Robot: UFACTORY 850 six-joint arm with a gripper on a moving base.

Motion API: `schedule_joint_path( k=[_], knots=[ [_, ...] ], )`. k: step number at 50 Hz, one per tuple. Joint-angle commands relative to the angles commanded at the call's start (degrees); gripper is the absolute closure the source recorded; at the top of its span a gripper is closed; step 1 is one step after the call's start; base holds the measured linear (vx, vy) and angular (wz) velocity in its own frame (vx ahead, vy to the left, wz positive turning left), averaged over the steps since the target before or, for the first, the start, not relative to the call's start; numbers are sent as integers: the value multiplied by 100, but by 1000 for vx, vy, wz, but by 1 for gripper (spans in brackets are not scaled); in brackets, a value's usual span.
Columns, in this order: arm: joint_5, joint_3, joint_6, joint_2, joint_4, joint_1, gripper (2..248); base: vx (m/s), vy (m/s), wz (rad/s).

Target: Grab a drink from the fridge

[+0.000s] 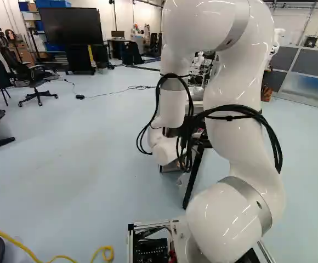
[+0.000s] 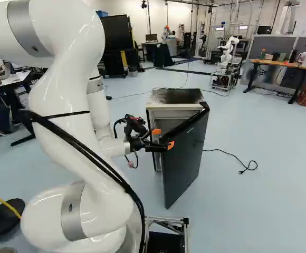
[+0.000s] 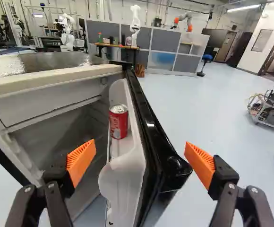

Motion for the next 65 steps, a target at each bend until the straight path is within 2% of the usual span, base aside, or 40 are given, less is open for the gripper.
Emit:
schedule_joint_path(
  k=[19, 34, 46, 65],
  knots=[
    [358, 582, 0, 285, 384, 32, 3, 0, 0, 0],
    [501, 902, 0, 428, 632, -139, 3, 0, 0, 0],
    [547, 1028, 0, 481, 689, -417, 3, 0, 0, 0],
    [575, 963, 0, 454, 693, -1095, 3, 0, 0, 0]
  ],
)
